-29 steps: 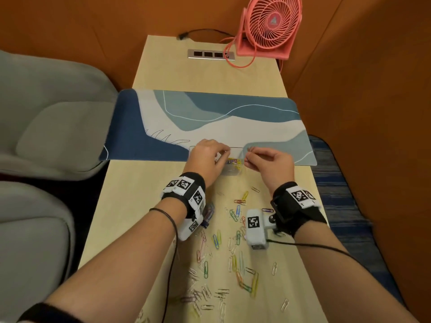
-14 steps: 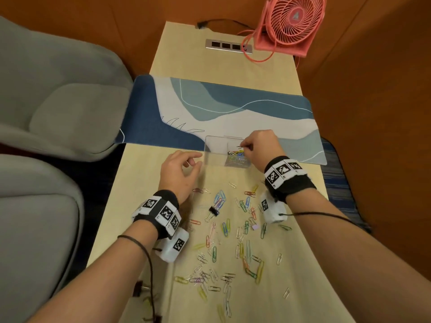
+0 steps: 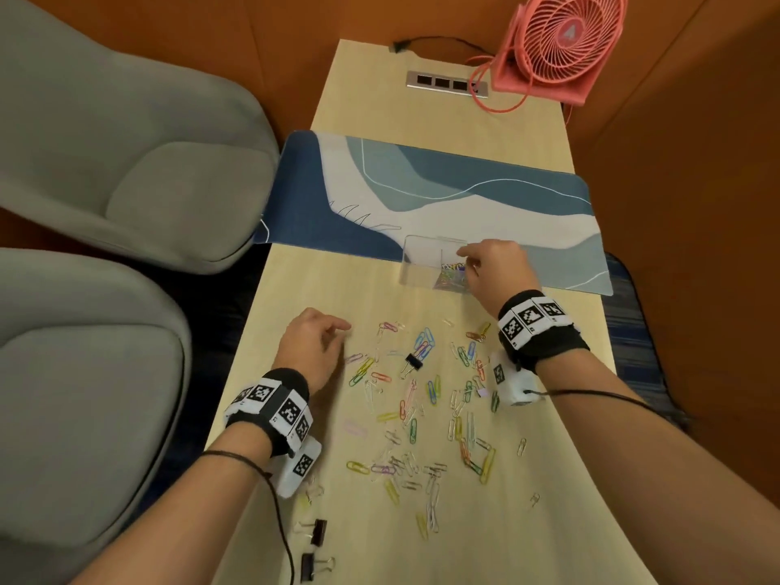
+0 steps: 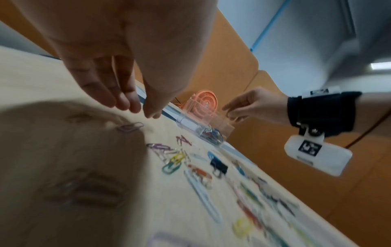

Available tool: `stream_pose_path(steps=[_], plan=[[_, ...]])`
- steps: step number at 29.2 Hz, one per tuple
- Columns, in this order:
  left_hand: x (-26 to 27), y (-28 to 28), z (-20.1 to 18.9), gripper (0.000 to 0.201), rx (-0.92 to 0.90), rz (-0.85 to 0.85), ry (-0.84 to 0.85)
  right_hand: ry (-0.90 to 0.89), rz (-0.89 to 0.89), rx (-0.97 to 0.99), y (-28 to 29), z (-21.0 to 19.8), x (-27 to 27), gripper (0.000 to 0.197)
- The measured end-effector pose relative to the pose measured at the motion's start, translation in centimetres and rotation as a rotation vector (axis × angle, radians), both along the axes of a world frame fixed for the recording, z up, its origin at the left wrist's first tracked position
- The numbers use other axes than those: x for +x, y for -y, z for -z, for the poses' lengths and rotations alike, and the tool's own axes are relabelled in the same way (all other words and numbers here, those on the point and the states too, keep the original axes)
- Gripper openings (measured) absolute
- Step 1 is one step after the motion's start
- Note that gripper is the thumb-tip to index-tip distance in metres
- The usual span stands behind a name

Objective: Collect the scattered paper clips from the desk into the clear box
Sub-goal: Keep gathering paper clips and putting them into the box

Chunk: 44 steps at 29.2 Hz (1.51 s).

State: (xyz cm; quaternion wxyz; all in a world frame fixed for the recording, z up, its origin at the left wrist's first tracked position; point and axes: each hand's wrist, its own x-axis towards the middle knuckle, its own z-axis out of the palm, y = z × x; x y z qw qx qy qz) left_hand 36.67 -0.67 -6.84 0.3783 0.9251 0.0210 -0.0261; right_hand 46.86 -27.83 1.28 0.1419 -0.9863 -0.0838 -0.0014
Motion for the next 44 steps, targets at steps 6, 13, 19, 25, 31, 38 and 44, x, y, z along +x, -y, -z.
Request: stream_pose_path(steps=[6,13,19,25,31,38,44], plan=[[-5.2,0.0,-0.4,0.027,0.231,0.102,-0.047,-0.226,-0.292,0.063,-3.2,2.0,-10.7,0.026],[-10.9,1.0,-1.2,0.024,0.224,0.143,-0.059,-0.325,-0.463,-0.026,-5.9,6.2,-20.9,0.037],[-13.8,2.2,-1.7,0.026,0.110,0.259,-0.133,-0.337,-0.365,0.066,-3.9,5.2,-23.4,0.033],[-15.3,2.1,-2.0,0.061,0.185,0.257,-0.261,-0.357,0.198,-0.007,2.4,4.4,-26.1,0.038],[-16.5,4.8,-1.6,0.073,0.163,0.323,-0.215,-0.401,0.279,0.037,2.0,5.7,-29.6,0.048],[-16.6,6.7,-0.6,0.030,0.174,0.319,-0.076,-0.419,0.166,0.219,-1.6,6.6,-30.3,0.059],[-16.4,6.1,-0.3,0.011,0.109,0.260,-0.060,-0.387,0.219,0.210,-3.7,6.9,-30.1,0.054]])
